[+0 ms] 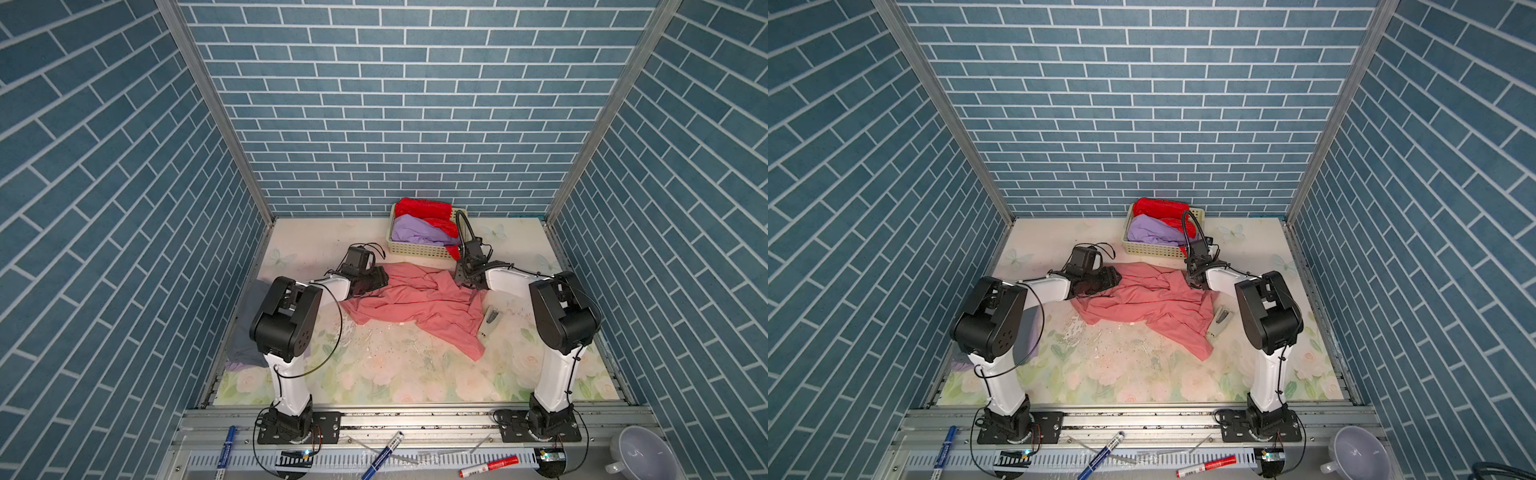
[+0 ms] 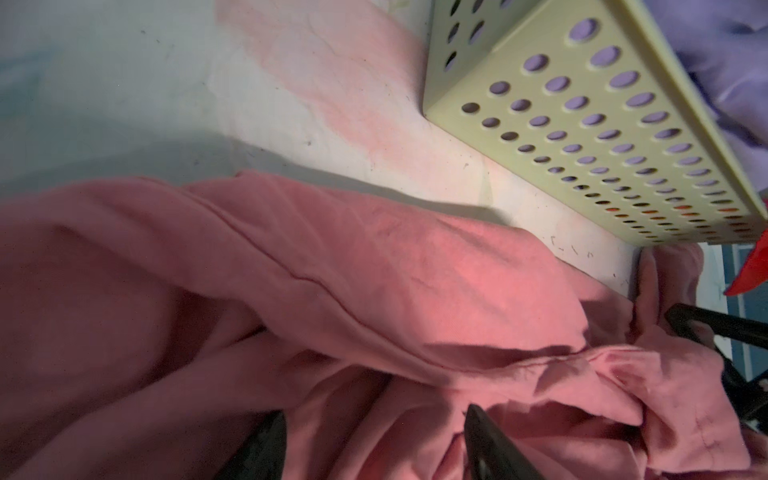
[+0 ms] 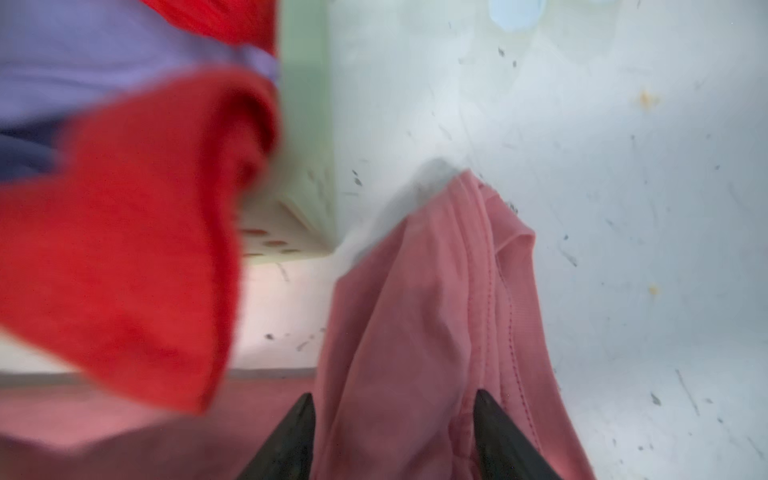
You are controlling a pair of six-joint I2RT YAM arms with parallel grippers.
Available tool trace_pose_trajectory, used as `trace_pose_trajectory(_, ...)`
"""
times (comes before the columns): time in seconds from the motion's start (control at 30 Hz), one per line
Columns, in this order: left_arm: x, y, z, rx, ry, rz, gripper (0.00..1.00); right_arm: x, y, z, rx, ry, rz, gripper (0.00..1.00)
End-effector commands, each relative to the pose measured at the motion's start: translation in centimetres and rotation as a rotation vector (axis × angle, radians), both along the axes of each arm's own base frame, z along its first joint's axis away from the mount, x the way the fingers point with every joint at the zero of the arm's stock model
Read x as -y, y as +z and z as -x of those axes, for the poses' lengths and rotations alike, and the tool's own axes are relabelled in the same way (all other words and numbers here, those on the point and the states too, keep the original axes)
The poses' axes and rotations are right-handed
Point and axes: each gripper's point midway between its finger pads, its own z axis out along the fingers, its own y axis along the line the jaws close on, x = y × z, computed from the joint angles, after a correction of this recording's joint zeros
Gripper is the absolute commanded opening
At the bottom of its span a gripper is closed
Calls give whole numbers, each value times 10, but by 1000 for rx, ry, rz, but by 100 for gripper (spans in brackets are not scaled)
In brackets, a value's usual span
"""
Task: Fold and stack the t-shirts
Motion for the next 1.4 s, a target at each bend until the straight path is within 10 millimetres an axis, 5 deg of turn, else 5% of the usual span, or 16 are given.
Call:
trace_pose_trajectory(0.0,-2,36,9,63,-48,-19,69,-8,41,7,63,62,-55,61)
trace_pose_trajectory(0.13,-24,67,25,111,-22,-101,70,-7,87,24,139,92,-108,63)
trace_pose_trajectory(0.3,-63,73,56,62,37,-255,70,7,104,61,123,77,-151,64)
trace_pose_trajectory(0.63,-96,40,106,-51,77,-325,68,31,67,128,9,10,-223,66)
trace_pose_trajectory(0.93,-110,17,106,-93,161,-292,58,18,47,126,-32,32,-268,67)
trace_pose_trajectory(1.17,-100,11,93,-64,176,-224,32,32,24,135,-100,-21,-204,65)
trace_pose_trajectory(1.37,-96,17,86,-44,162,-208,21,0,27,140,-102,67,-329,63)
